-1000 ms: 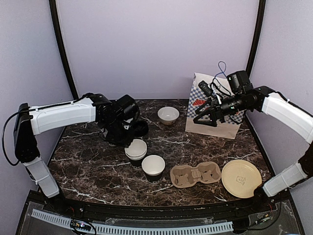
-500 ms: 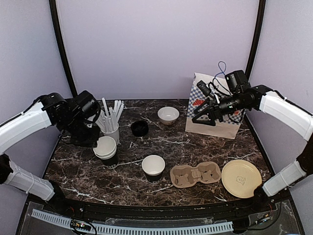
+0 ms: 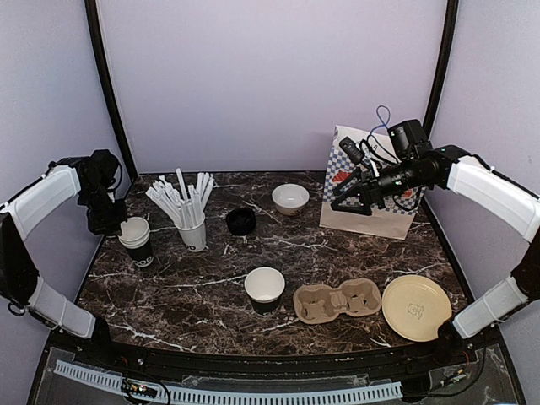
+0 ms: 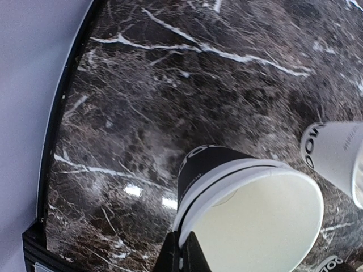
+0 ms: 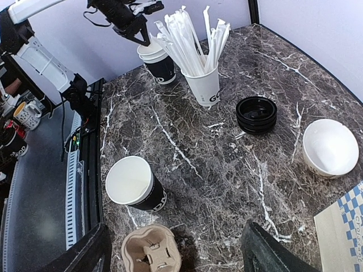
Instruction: Pack the takeout coffee
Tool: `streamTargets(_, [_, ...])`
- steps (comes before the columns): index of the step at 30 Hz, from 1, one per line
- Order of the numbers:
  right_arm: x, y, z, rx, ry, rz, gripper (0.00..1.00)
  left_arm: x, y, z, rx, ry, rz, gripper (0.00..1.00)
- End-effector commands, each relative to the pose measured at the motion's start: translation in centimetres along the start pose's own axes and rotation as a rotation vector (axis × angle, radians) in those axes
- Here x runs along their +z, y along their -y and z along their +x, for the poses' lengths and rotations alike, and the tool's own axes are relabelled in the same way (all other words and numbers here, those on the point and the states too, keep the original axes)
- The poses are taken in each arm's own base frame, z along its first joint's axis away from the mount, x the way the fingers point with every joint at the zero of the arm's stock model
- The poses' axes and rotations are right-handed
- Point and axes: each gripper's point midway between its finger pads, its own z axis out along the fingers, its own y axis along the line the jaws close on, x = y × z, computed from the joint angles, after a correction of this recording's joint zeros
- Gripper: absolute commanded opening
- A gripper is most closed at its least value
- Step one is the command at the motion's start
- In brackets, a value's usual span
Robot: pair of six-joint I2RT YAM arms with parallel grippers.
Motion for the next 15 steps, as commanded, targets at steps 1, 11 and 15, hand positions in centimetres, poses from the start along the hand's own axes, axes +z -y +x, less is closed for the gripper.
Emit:
streamTargets(1, [-0.7,0.0,-1.7,-0.063,0.028,0.041,0.78,1.4,-2.1,-3.3,-0.028,0.035,0.003,0.0])
streamTargets(11, [2.8,-0.4,0.3,-0.161,-0.115,0.118,0.74,2.6,-2.0,-5.4,-0.032,0.022,0.006,0.11])
streamTargets(15, [4.8,-1.5,0.7,-0.174,-0.151,0.077,0.74,2.6,-1.9,-4.9,-0.026,0.008,0.011,0.29])
